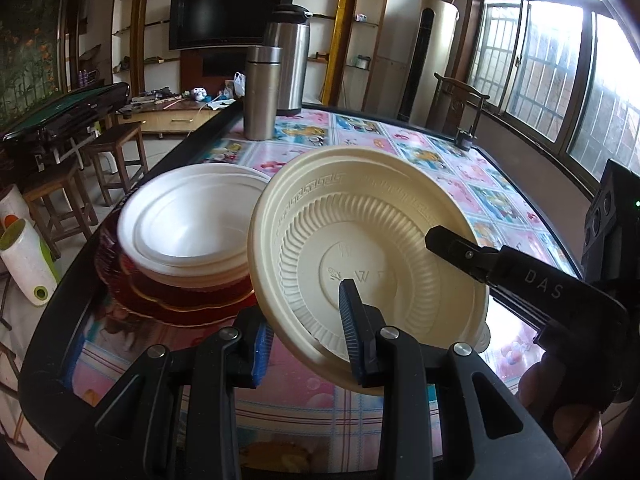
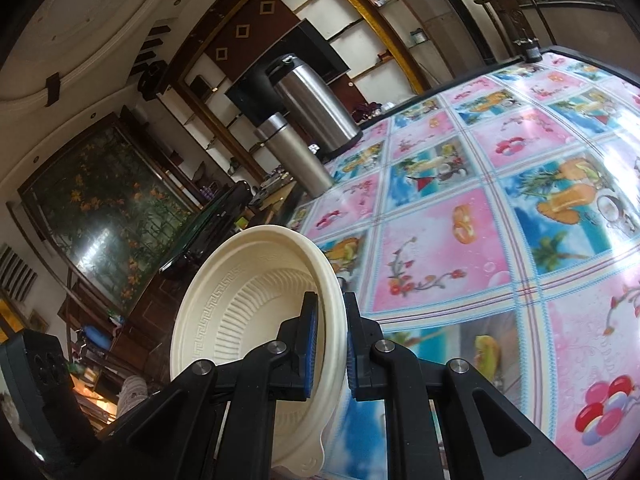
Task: Organize plates and bowls
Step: 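Carry the cream ribbed bowl with both tools over the bowl stack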
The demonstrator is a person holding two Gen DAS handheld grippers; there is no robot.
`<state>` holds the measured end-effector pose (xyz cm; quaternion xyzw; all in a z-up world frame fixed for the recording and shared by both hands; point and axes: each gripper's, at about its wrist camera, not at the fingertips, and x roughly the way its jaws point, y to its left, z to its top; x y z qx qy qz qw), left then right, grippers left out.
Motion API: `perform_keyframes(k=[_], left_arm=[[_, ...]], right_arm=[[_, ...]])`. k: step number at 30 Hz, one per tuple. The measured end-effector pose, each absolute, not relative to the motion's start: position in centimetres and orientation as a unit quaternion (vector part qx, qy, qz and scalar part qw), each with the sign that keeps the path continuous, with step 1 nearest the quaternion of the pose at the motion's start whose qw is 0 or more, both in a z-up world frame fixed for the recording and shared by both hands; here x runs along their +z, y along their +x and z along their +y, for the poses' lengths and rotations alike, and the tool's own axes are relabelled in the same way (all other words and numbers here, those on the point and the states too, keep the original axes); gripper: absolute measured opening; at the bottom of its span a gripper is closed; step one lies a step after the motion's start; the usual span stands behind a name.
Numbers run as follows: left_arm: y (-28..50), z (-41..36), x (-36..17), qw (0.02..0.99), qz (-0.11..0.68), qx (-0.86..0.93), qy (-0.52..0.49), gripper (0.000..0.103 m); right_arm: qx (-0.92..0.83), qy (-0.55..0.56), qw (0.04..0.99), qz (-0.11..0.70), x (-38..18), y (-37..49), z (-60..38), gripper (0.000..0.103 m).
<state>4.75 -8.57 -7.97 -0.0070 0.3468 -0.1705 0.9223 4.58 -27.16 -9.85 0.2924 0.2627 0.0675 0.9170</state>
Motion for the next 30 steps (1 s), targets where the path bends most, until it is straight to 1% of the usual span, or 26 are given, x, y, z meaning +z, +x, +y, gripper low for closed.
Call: perform_keyframes(k=[6,12,17,22,30], left_arm=[[5.4,-6.4,-7.2,0.923,0.344,-0.171,-0.034,0.029],[7.9,-2.9,-4.2,0.927,0.331,-0.165,-0.065,0.029],[9.7,-0.6,-3.4,0.923,0.337,-0.162,-0.093,0.029],[10.5,0.4,-4.7,0.922,0.344,-0.142,-0.104,0.029],[12.6,0.3,-7.3,0.911,0.377,-0.129,-0.105,0.029]], right_arm=[[0.086,0.289,0.917,0.260,-7.8,6.0,-25.4,0.014],[0.110,0.275,0.920,0.257,-4.6,9.2,-22.4,0.015],[0.130,0.267,0.921,0.252,-3.2,11.6,-20.2,0.015],[0.136,0.258,0.919,0.266,-4.0,13.3,-18.8,0.016],[0.127,0.263,0.908,0.301,-7.8,15.7,-19.0,0.016]])
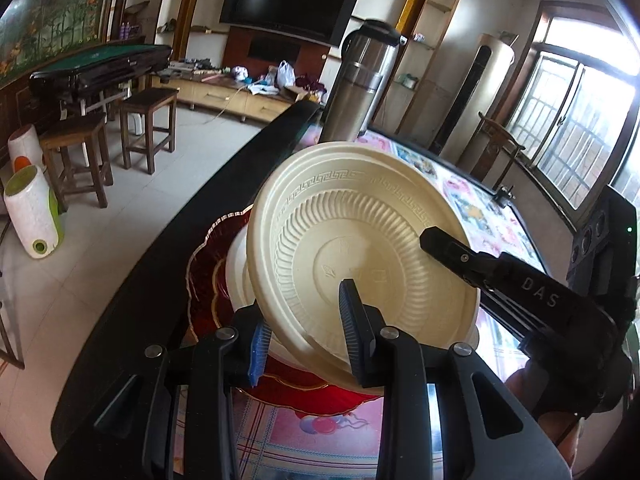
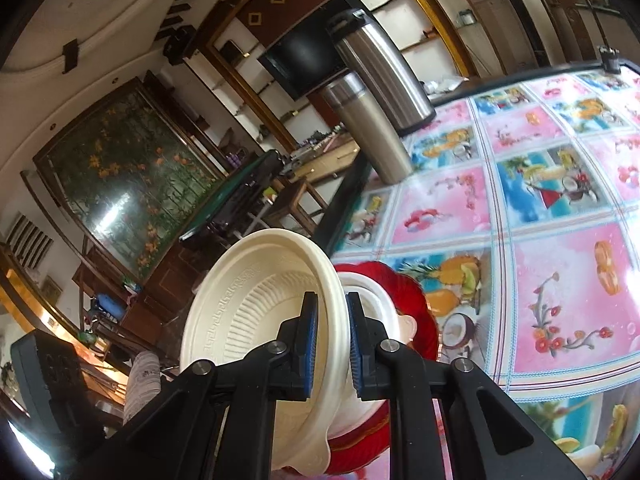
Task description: Organize plates and bowls
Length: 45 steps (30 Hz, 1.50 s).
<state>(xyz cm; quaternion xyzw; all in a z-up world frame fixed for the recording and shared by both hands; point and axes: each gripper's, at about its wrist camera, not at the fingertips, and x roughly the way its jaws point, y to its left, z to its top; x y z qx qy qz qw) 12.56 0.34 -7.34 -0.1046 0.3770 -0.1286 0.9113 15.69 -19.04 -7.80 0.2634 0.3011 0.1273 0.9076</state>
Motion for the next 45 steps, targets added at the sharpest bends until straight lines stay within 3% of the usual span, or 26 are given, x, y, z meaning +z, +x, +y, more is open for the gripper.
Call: perform_keyframes(k=[7,9,13,17,24,26,32,38,45], left_arm=[[12.8,-0.7,-8.2,0.923,0.366,-0.091,-0.077,0.032],[12.5,-0.7,-8.4,0.928,0.359,-0.074,-0.067,0.035],[11.7,-0.5,-8.4,0.938,0.339,-0.051,-0.053,0.043],[11.0,0.3,-7.7,0.943,0.324,-0.046,-0.056,0.050],[9.0,1.6,-5.6,0.953,0.291,-0.042,-0.071,0.054],[8.3,1.1,-5.1,0.955,0.285,-0.053,-0.067,0.061],[6.2,-3.9,-4.0,0.958,0.264,-0.114,-0.015,0.075],[5.0,-9.3,-4.5,0.943,0.279,-0.179,0.029,0.078],[5.0,-15.9,-6.9,0.908,0.332,-0.250,0.049,0.078]], right_arm=[[0.115,0.216,0.927,0.283,-9.7,16.2,-18.7,0.020],[0.119,0.214,0.927,0.285,-10.1,16.3,-18.9,0.029],[0.124,0.234,0.922,0.282,-10.0,16.2,-20.3,0.036],[0.124,0.254,0.921,0.267,-9.3,15.7,-22.1,0.037],[0.085,0.272,0.926,0.249,-8.4,14.9,-27.1,0.040],[0.074,0.277,0.926,0.246,-8.2,14.6,-28.7,0.041],[0.009,0.253,0.941,0.225,-7.8,12.3,-35.0,0.052],[-0.049,0.272,0.935,0.221,-8.3,9.2,-42.1,0.064],[-0.123,0.256,0.925,0.254,-9.4,5.6,-47.5,0.072]])
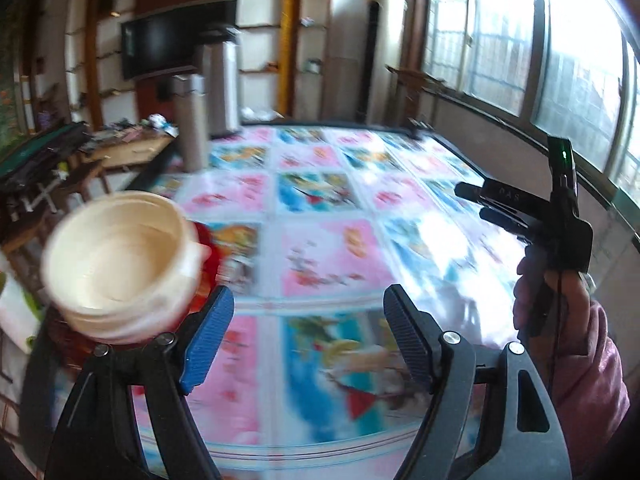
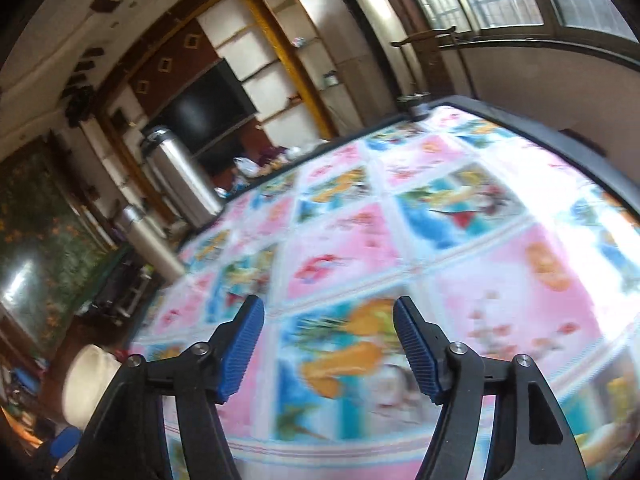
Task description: Organize plates and bowls
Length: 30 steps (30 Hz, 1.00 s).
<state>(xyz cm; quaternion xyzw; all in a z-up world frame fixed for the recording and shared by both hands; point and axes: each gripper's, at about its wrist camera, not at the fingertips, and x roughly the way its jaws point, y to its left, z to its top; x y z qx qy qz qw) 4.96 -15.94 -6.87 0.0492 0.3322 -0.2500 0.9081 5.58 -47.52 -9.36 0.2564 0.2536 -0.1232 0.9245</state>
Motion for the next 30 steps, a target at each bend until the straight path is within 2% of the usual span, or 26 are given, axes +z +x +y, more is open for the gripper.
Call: perform_keyframes(k=[2,7,15,26,30], left_arm=[[5.1,-17.5,-7.5,0.899,0.347,-0.264,0.052,0.078],[5.2,-20.2,-8.6,0.885,0.368,-0.279,0.054,0.078],[7.6,-23.7,-9.5,0.870,0.397,-0.290,0.028,0.077],[9.1,-27.2,-8.1,0.882,0.360,-0.304,0.018,0.077],[10.1,-27.3,-9.1,0.878,0.374,-0.297,0.021,0.077]], right_arm=[[-0.132,0.261,0.919,0.263,-9.9,4.9,-48.6,0.075],[-0.136,0.298,0.900,0.289,-10.6,4.5,-49.8,0.075],[-0.112,0.293,0.897,0.311,-10.7,5.3,-48.4,0.075],[-0.112,0.294,0.894,0.318,-10.8,6.1,-48.3,0.075],[-0.120,0.296,0.892,0.320,-11.0,6.2,-48.5,0.075]])
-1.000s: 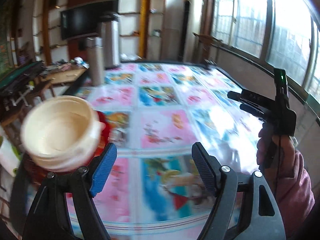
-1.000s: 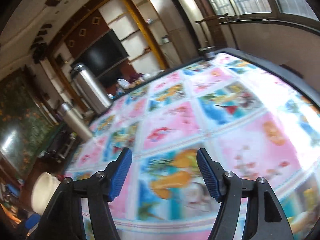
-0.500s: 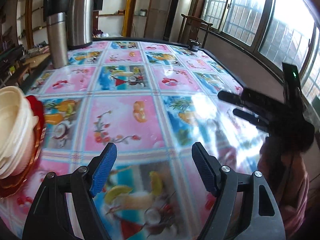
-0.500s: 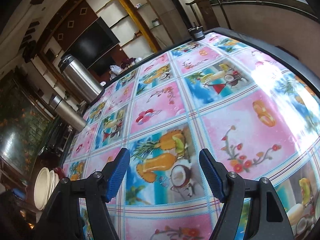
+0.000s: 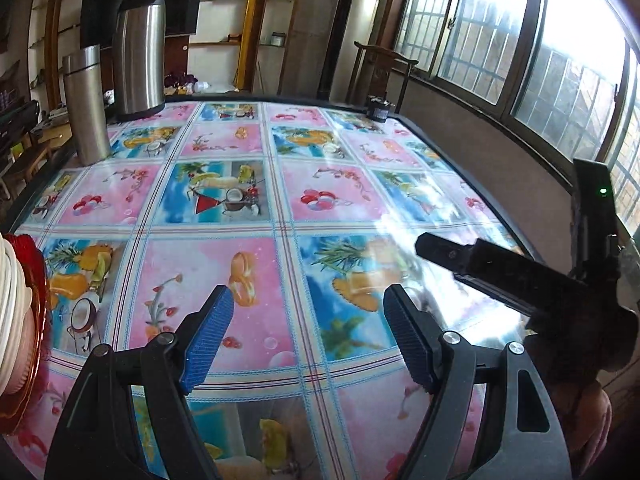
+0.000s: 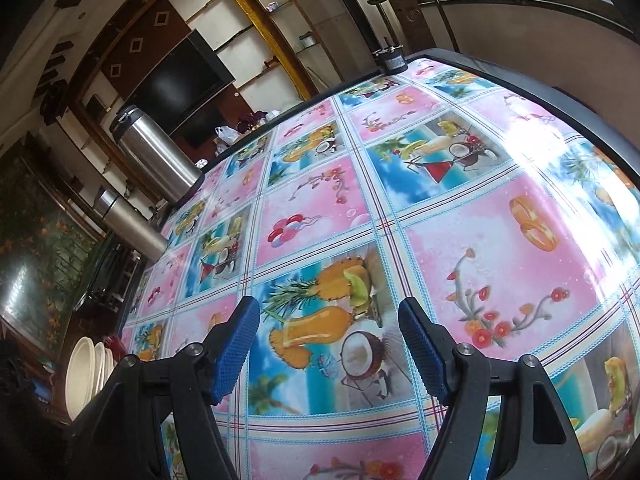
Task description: Organize plates and bowls
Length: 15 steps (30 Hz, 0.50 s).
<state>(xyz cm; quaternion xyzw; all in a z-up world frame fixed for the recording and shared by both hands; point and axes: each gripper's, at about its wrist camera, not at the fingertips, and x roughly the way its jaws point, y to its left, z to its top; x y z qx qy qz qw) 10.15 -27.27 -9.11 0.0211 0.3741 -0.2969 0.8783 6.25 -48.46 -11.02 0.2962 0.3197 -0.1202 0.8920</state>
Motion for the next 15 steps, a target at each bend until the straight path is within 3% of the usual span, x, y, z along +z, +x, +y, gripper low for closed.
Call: perform_keyframes(k=[15], left_arm=[[12.1,-26.6,-12.8,0.885,0.399,-0.232,0.063,0.077]], right_arm=[[-0.144,0.276,0.890,0.332,-11.8,7.3,-48.4,0.075]])
